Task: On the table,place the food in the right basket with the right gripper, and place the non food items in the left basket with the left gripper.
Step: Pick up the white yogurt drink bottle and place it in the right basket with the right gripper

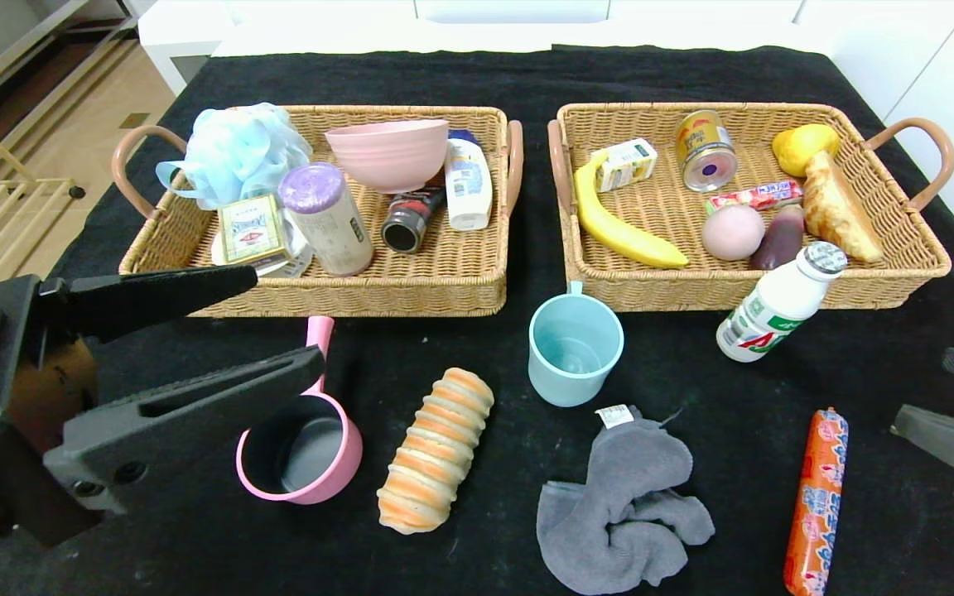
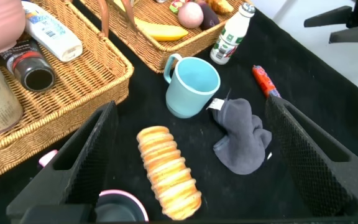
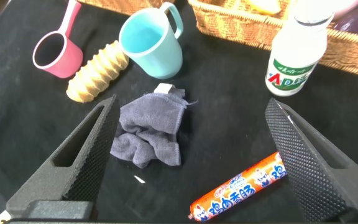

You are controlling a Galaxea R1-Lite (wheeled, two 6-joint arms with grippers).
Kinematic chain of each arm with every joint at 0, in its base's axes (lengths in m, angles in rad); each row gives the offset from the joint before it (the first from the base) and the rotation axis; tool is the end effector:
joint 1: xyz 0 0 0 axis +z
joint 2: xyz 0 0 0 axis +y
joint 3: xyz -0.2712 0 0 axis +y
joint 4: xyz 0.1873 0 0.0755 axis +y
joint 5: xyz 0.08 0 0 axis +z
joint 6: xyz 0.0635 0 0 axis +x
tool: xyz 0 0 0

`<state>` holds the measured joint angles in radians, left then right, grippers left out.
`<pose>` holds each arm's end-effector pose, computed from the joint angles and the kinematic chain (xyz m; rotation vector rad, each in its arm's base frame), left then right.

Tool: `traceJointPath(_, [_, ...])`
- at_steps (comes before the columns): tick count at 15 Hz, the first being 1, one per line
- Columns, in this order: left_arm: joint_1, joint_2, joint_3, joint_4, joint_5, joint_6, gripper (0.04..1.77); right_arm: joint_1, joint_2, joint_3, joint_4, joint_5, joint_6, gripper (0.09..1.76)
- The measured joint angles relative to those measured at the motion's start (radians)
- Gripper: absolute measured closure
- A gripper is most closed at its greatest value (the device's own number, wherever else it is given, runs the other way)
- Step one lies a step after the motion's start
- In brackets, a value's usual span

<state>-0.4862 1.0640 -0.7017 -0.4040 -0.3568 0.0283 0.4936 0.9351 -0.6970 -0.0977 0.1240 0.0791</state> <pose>0.1750 -0.1176 0.2471 0.0238 -0.0548 -0.8422 0.1552 0.0924 0.2274 0.0502 0.1645 0.6106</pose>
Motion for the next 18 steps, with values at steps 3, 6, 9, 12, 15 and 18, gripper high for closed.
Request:
traceJointPath(3, [-0.003,0.029,0.010,-0.034,0.000,0.000,0.09,0.002,0.011,0.000,0.000,-0.011,0.000,0.14])
traceJointPath(6, [-0.007,0.034,0.039,-0.039,0.000,0.002,0.09,0.002,0.019,-0.001,0.000,-0.012,0.002,0.14])
traceJointPath(9, [-0.008,0.033,0.072,-0.042,-0.001,0.001,0.09,0.002,0.022,-0.002,0.000,-0.012,0.001,0.14])
traceJointPath(12, [-0.007,0.030,0.092,-0.072,0.001,0.001,0.09,0.002,0.024,-0.009,0.004,-0.055,0.001,0.14])
traceJointPath(15, [-0.004,0.010,0.098,-0.072,0.005,0.005,0.09,0.000,0.047,-0.037,0.049,-0.159,-0.004,0.14])
traceJointPath(18, [-0.003,-0.017,0.099,-0.066,0.007,0.009,0.09,0.010,0.106,-0.083,0.057,-0.238,-0.006,0.14])
